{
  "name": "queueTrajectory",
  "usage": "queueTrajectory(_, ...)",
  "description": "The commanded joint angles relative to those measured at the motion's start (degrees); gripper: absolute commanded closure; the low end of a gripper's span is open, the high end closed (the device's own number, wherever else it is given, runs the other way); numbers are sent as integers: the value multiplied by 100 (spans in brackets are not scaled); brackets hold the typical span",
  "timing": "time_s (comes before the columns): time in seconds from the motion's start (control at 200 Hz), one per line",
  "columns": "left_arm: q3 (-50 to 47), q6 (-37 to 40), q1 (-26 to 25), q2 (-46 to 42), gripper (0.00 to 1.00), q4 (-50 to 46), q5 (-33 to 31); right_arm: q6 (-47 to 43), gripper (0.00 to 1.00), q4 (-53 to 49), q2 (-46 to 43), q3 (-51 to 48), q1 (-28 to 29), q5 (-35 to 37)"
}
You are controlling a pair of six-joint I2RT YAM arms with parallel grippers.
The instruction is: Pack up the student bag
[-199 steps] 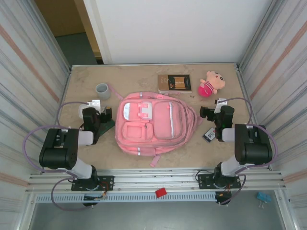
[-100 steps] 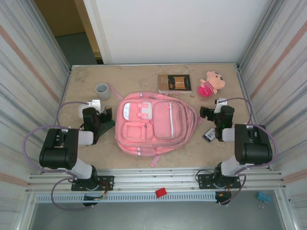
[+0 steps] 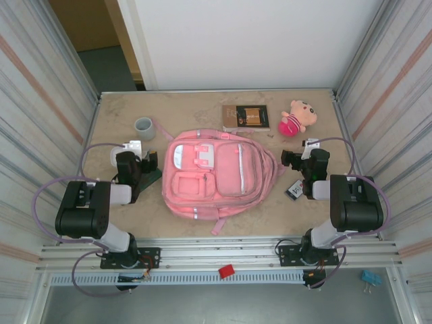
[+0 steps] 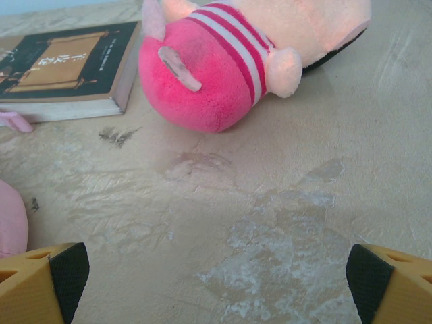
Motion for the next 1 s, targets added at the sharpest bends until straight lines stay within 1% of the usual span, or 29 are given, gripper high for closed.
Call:
queueTrajectory(0.0, 63, 10, -34, -42, 1, 113, 7, 69, 1, 1, -16, 107, 15, 56)
queueTrajectory(0.997, 72, 0, -20, -46, 1, 87, 42, 89, 1, -2, -16, 107, -21, -6)
